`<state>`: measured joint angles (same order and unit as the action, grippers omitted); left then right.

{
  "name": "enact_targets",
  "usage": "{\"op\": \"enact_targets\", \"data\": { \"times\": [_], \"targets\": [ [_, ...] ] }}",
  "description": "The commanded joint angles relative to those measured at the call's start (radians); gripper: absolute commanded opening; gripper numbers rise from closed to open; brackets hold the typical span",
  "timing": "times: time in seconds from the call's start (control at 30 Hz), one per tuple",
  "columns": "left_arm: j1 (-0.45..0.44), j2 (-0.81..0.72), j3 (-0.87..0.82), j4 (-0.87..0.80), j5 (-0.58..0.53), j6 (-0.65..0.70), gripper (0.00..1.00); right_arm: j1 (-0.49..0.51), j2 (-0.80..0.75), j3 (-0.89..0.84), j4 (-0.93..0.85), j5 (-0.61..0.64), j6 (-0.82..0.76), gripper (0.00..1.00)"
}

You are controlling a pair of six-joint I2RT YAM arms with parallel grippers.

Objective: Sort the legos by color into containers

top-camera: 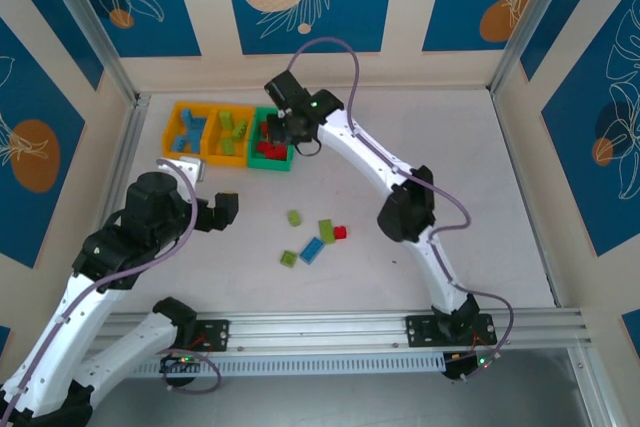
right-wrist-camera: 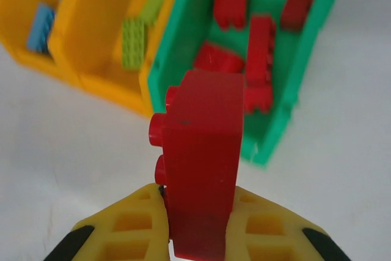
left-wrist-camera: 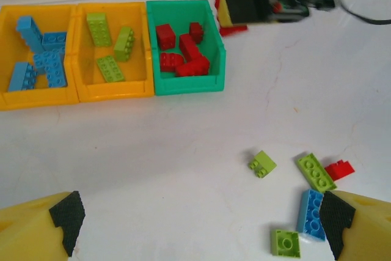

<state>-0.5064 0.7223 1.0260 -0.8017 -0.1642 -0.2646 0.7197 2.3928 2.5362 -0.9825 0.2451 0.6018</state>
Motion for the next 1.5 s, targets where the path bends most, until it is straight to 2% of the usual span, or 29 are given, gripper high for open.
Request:
{"op": "enact_targets", "data": {
  "times": [0.0,0.07,0.13,0.23,0.33,0.47,0.57,0.63,0.73,0.83,1.0,1.23,1.33,1.47],
  "targets": [
    [-0.004,0.007,-0.018,-0.021,-0.036,-0.204,1.00,-0.046,0.188,0.231,-0.013,-0.121,0.010,0.23],
    [-0.004,0.032,-0.020,-0.066,-0.020,-0.302,1.00,-0.059,0.227,0.297,0.036,-0.190,0.003,0.28],
    [-0.004,0.067,-0.029,-0.090,0.030,-0.359,1.00,-0.066,0.206,0.281,0.109,-0.241,-0.004,0.41],
    [-0.004,0.099,-0.059,-0.076,0.081,-0.463,0.99,-0.064,0.146,0.278,0.154,-0.250,-0.069,0.52],
    [-0.004,0.115,-0.100,-0.006,0.153,-0.562,0.94,-0.068,0.063,0.274,0.115,-0.247,-0.091,0.54],
    [-0.008,0.192,-0.115,0.033,0.250,-0.686,0.81,-0.096,-0.105,0.203,-0.032,-0.279,-0.061,0.56],
    [-0.048,0.270,-0.101,0.047,0.273,-0.765,0.75,-0.132,-0.290,0.030,-0.145,-0.335,-0.002,0.59],
    [-0.104,0.320,-0.082,0.062,0.243,-0.809,0.75,-0.150,-0.453,-0.176,-0.150,-0.367,0.011,0.59],
    [-0.179,0.406,-0.052,0.074,0.204,-0.866,0.75,-0.153,-0.697,-0.519,-0.094,-0.336,0.018,0.60],
    [-0.247,0.503,-0.019,0.086,0.156,-0.888,0.78,-0.159,-0.908,-0.790,-0.037,-0.301,0.050,0.62],
    [-0.272,0.659,0.011,0.180,0.152,-0.911,0.85,-0.177,-1.122,-1.030,-0.029,-0.246,0.084,0.66],
    [-0.224,0.861,0.059,0.216,0.166,-0.920,0.81,-0.216,-1.202,-1.087,-0.090,-0.288,0.108,0.73],
    [-0.191,0.955,0.096,0.241,0.212,-0.874,0.76,-0.219,-1.214,-1.092,-0.111,-0.300,0.108,0.75],
    [-0.187,1.054,0.190,0.178,0.194,-0.812,0.64,-0.225,-1.236,-1.110,-0.130,-0.312,0.114,0.76]
  ]
}}
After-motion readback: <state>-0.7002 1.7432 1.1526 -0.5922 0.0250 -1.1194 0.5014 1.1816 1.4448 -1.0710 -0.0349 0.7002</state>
